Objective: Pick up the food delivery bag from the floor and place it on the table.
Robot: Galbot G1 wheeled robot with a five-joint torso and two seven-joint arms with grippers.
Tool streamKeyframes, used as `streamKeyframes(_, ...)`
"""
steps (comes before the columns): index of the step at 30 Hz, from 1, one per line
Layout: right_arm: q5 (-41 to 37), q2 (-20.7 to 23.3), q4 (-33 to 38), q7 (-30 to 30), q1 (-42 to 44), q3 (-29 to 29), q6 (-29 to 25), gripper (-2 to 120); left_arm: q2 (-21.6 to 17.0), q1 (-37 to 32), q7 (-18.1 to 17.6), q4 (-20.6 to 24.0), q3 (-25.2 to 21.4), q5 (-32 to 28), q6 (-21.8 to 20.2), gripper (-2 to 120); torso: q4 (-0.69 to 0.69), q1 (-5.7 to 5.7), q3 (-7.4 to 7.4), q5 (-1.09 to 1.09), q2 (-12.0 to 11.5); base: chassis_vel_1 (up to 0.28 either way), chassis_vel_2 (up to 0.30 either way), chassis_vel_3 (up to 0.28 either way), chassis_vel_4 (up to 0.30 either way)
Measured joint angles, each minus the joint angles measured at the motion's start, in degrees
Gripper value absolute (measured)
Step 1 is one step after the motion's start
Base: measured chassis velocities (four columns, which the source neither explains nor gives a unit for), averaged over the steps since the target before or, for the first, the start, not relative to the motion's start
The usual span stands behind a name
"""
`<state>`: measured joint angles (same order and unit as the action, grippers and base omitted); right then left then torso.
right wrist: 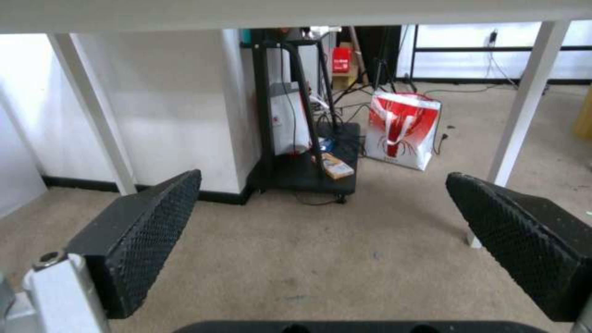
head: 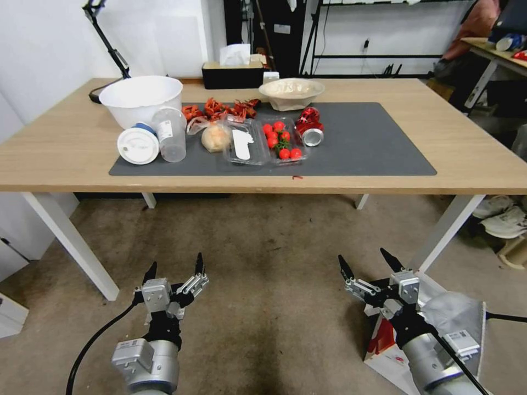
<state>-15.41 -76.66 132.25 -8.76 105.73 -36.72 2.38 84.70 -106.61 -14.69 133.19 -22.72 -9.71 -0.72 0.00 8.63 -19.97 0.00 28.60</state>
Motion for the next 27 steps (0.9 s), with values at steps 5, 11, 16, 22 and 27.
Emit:
streamKeyframes(5,0.1,0.1,0.1,0.0,-0.1,0.0,0.0,100,0.0,0.1,0.0,-0.1,0.0,-0.2,0.0,100,0.00,-0.47,0.82,-0.01,-1.3,0.000,0.000,0.000,0.000)
streamKeyframes(11,0.5,-0.4,0.1,0.0,-0.4,0.3,0.3,100,-0.2,0.1,0.1,-0.1,0.0,-0.4,0.0,100,0.00,-0.98,1.80,0.00,-2.8,0.000,0.000,0.000,0.000)
streamKeyframes(16,0.7,-0.6,0.1,-0.1,-0.4,0.5,0.4,100,-0.1,0.1,0.1,-0.3,0.0,-0.4,0.0,100,0.00,-1.42,2.60,0.00,-4.0,0.000,0.000,0.000,0.000)
streamKeyframes(22,0.7,-0.4,-0.1,-0.2,-0.3,0.4,0.4,100,-0.1,0.2,0.2,-0.3,0.1,-0.5,0.1,100,0.00,-1.82,3.43,0.00,-5.3,0.000,0.000,0.000,0.000)
streamKeyframes(27,0.6,-0.1,-0.4,-0.2,-0.6,0.3,0.3,100,-0.1,0.3,0.2,-0.4,0.1,-0.6,0.1,100,0.00,-2.23,4.21,0.00,-6.4,0.000,0.000,0.000,0.000)
